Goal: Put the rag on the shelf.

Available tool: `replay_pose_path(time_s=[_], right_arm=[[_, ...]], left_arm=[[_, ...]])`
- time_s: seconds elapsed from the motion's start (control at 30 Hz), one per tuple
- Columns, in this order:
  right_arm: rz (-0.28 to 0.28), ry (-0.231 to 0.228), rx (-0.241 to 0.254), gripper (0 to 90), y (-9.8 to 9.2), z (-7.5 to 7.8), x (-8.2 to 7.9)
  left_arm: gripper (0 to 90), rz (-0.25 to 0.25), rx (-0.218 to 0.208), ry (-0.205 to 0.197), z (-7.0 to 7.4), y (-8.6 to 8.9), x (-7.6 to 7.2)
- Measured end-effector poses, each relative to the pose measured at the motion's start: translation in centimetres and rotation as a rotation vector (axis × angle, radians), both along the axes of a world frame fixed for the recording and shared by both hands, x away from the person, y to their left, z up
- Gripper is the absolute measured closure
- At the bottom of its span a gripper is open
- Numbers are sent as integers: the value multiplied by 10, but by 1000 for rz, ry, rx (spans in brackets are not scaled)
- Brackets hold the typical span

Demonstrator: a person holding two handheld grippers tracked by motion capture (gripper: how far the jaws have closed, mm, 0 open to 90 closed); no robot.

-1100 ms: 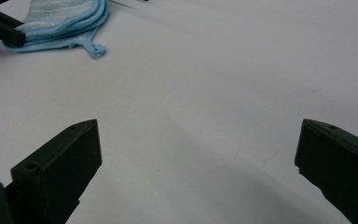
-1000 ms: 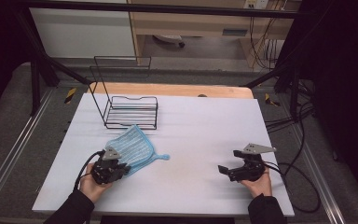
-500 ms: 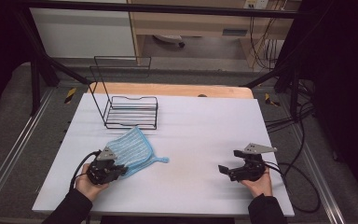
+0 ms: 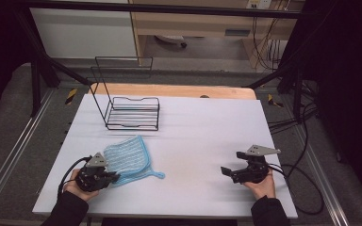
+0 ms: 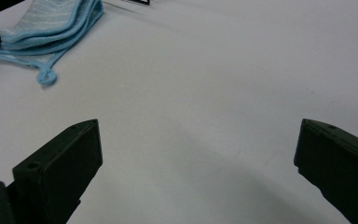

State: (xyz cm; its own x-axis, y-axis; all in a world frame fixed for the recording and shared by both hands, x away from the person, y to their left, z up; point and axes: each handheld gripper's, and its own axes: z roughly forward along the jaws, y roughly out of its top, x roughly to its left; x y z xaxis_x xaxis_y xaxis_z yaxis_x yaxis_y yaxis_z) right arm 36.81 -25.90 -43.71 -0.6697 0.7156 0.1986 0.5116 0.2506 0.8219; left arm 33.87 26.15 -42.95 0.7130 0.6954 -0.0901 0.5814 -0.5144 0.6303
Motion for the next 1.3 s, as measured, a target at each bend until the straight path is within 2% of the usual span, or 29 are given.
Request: replay_pose_path(time_s=[0.1,0.23,0.3,0.4,0.57,0.77,0.9,1.03,1.2,1.3], right_arm=[[0,0,1,15,0,0,0],[-2,1,2,15,0,0,0],[-3,3,1,15,0,0,0],[-4,3,-1,15,0,0,0],[-6,3,-4,15,0,0,1],[-5,3,-1,14,0,0,0],[-3,0,-4,14,0,0,0],[-2,-2,-5,14,-1,0,1],[-6,-1,-4,14,-2,0,1],[-8,1,-3,14,-2,0,0]], left_arm=[[797,-7,-6,-3,1,1,0],[670,-12,-35,-10,5,-3,-2],[615,-13,-56,-28,10,-7,-3],[532,-10,-78,-54,17,-17,-3],[431,16,-94,-61,24,-39,7],[337,15,-52,-65,22,-70,19],[328,11,-37,-45,13,-84,23],[387,3,2,-42,2,-94,25],[459,26,3,-54,-6,-94,24],[469,32,10,-59,-8,-95,23]])
